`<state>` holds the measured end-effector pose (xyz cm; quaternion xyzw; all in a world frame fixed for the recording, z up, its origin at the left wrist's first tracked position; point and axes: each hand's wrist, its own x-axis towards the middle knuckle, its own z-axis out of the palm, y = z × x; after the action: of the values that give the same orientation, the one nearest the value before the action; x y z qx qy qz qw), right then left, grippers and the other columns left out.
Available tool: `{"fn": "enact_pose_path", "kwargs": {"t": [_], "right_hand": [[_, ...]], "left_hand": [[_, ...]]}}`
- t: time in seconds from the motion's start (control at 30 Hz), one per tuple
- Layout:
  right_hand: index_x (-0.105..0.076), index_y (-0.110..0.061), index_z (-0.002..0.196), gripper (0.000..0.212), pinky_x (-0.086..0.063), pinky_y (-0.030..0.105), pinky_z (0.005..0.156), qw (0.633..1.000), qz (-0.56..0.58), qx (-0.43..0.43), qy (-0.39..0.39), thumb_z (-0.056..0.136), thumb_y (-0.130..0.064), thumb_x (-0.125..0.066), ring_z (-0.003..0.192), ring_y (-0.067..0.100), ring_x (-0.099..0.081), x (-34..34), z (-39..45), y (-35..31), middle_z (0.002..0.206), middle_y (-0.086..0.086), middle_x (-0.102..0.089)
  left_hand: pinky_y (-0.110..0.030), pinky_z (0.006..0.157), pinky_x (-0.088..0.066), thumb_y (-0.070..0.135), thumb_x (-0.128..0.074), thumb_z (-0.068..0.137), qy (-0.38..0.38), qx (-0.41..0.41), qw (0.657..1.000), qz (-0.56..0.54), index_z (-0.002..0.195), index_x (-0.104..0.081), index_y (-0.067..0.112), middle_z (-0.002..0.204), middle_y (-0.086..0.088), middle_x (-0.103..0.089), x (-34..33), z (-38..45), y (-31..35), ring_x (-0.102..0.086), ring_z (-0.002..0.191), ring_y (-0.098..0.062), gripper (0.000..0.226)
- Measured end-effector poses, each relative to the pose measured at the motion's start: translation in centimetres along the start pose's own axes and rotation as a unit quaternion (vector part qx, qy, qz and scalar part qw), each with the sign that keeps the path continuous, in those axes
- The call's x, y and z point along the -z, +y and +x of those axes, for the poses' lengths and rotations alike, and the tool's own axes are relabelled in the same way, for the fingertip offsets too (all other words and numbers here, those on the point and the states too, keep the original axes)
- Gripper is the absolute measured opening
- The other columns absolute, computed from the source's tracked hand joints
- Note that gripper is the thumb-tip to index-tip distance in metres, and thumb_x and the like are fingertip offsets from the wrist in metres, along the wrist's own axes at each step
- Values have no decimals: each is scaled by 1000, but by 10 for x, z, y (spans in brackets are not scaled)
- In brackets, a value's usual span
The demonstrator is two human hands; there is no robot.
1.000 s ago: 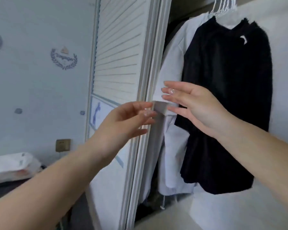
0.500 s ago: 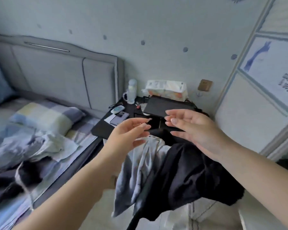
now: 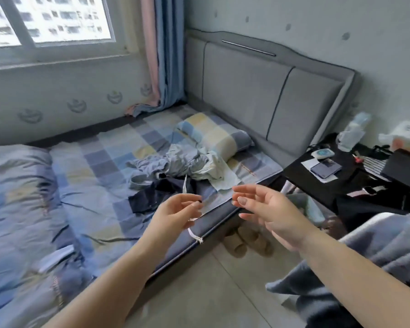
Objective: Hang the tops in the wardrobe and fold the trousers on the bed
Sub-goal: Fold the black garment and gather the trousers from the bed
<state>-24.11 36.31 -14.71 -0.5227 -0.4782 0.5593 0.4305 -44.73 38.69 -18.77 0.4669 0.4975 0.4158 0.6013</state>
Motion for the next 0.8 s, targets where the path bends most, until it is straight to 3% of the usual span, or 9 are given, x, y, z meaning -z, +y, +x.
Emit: {"fn": "enact_pose_path", "kwargs": {"t": [0.23, 0.37, 0.53, 0.67, 0.8], "right_hand": [[-65, -16, 102, 17, -51, 28, 83, 997, 1, -53, -52, 87, -10, -61, 96, 10, -62, -102, 73, 24, 98, 0, -69], [-65, -15, 101, 16, -48, 37, 89, 995, 0, -86, -53, 87, -9, -61, 96, 14, -60, -119, 111, 38, 97, 4, -68], [-66, -14, 101, 16, -46, 40, 88, 991, -1, -119, -66, 87, -9, -61, 93, 19, -58, -115, 173, 60, 94, 5, -67], [-67, -14, 103, 16, -50, 31, 83, 985, 3, -150, -81, 88, -9, -61, 89, 13, -61, -96, 248, 83, 88, 0, -69], [-67, -19, 96, 13, -49, 32, 86, 976, -16, -194, -95, 90, -10, -60, 90, 11, -63, -71, 341, 110, 96, 1, -69]], "left_hand": [[-30, 80, -52, 13, -60, 92, 99, 46, 994, -26, 99, -66, 14, 89, 0, -71, 121, 11, -22, -65, 83, -17, 9], [-25, 74, -51, 13, -60, 92, 124, 84, 988, -35, 99, -66, 13, 89, 0, -72, 148, 30, -38, -66, 79, -13, 9], [-25, 73, -52, 12, -60, 92, 150, 125, 980, -33, 101, -66, 14, 90, -1, -73, 161, 76, -53, -67, 78, -11, 10], [-28, 75, -51, 12, -60, 92, 181, 148, 972, -29, 102, -66, 12, 90, 0, -73, 163, 142, -59, -65, 77, -12, 11], [-26, 75, -50, 8, -58, 93, 226, 196, 953, -54, 103, -64, 8, 95, -6, -69, 159, 219, -72, -62, 81, -17, 12]]}}
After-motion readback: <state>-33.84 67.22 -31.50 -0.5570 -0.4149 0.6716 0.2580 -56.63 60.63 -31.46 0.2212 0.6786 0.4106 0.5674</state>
